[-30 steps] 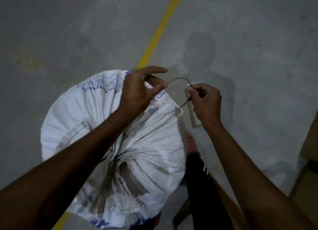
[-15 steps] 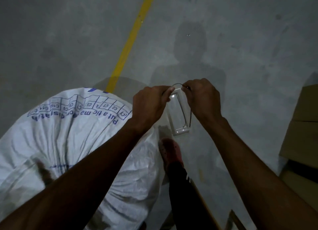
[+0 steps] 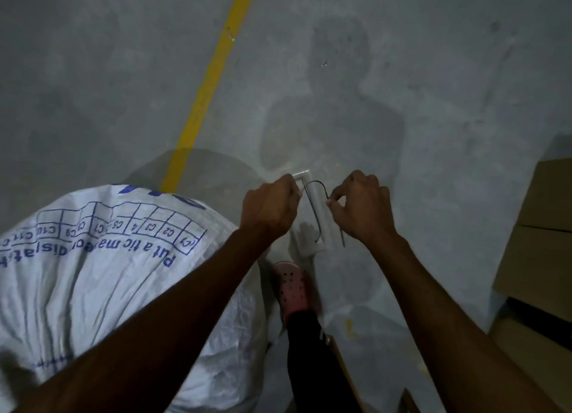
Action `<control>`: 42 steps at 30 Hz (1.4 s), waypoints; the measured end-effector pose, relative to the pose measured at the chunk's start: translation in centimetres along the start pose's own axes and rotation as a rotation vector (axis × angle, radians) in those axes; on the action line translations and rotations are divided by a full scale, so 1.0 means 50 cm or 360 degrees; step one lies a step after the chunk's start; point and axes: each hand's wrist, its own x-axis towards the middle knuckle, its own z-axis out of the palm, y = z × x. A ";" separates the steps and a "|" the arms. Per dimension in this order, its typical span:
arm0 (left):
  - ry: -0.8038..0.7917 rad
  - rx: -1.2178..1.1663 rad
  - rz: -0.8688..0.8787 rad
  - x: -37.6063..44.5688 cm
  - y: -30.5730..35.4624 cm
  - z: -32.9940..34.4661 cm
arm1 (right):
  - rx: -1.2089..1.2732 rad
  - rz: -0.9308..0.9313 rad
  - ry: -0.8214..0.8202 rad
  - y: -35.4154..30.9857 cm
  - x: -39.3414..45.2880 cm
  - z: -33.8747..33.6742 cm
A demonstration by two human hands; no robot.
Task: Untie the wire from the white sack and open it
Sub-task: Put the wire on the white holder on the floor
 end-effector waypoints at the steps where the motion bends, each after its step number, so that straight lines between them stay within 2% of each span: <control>1: -0.0063 -0.0081 -0.0068 0.010 -0.004 0.022 | 0.0108 0.0064 0.0002 0.004 0.014 0.019; 5: -0.0161 -0.0065 -0.0409 0.074 -0.045 0.129 | 0.0396 0.0259 -0.0117 0.054 0.087 0.143; 11: -0.0087 -0.0089 -0.0629 0.191 -0.160 0.346 | 0.0391 0.0246 -0.0159 0.150 0.172 0.392; 14: -0.0039 0.0008 -0.0574 0.231 -0.206 0.456 | 0.0329 0.0261 -0.0159 0.186 0.203 0.499; 19: 0.0031 0.0497 -0.0526 0.263 -0.262 0.579 | -0.0023 0.0102 -0.0128 0.232 0.237 0.622; 24: 0.0199 0.0480 -0.0485 0.267 -0.283 0.606 | -0.0232 -0.0012 -0.0028 0.243 0.242 0.666; 30: 0.0453 0.0276 -0.0255 0.216 -0.271 0.576 | 0.0033 -0.0128 -0.0143 0.249 0.216 0.618; 33: 0.0377 0.0201 -0.0247 0.189 -0.241 0.502 | 0.0037 -0.0166 -0.0314 0.242 0.193 0.532; 37: 0.0065 0.0455 -0.0144 0.184 -0.178 0.327 | -0.0009 -0.0303 -0.0423 0.200 0.195 0.362; 42: 0.0136 0.0606 0.0028 0.151 -0.089 0.026 | -0.0002 -0.0507 -0.0216 0.072 0.216 0.102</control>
